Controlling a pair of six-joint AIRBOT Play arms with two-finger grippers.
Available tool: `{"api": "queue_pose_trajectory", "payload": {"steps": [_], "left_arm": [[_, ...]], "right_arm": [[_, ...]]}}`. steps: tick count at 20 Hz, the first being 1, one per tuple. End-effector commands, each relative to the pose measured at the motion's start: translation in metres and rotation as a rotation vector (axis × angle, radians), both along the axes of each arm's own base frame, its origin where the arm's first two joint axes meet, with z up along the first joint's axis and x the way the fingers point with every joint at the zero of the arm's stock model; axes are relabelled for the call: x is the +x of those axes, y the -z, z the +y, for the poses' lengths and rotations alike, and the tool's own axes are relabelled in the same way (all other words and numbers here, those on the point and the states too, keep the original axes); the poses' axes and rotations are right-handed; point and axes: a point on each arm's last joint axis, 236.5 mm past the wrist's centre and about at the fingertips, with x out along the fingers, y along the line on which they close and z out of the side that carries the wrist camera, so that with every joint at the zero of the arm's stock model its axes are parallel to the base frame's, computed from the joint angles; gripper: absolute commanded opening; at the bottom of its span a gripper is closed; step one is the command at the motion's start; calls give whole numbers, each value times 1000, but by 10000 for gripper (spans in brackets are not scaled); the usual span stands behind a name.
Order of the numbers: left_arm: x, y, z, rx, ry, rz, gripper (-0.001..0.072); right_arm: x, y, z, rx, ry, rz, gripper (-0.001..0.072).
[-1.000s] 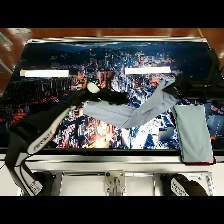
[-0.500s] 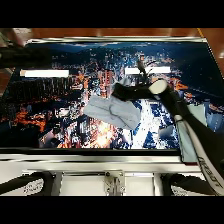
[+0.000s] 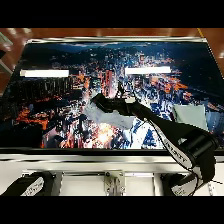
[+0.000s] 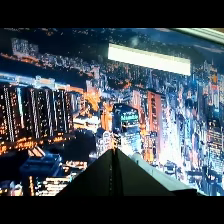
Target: Fold the shirts.
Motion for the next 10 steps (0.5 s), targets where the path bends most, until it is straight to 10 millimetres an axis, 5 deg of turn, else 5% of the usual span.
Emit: {"api": "queue_pose_trajectory", "payload": {"steps": [1, 4, 7, 8, 10], "left_arm": [[-6, 19, 0, -3, 1, 53, 41], [-5, 30, 1, -4, 1, 80, 41], [-5, 30, 1, 5, 6, 77, 41], [-5, 30, 1, 5, 6, 78, 41], [-5, 30, 1, 5, 6, 78, 41]], "right_arm": [[-4, -12, -10, 43, -82, -12, 581], [-14, -2, -78, -136, -211, 18, 581], [-30, 47, -219, -574, -226, 196, 591], [-43, 58, -261, -677, -228, 288, 698], [-59, 67, -282, -650, -243, 357, 698]]}}
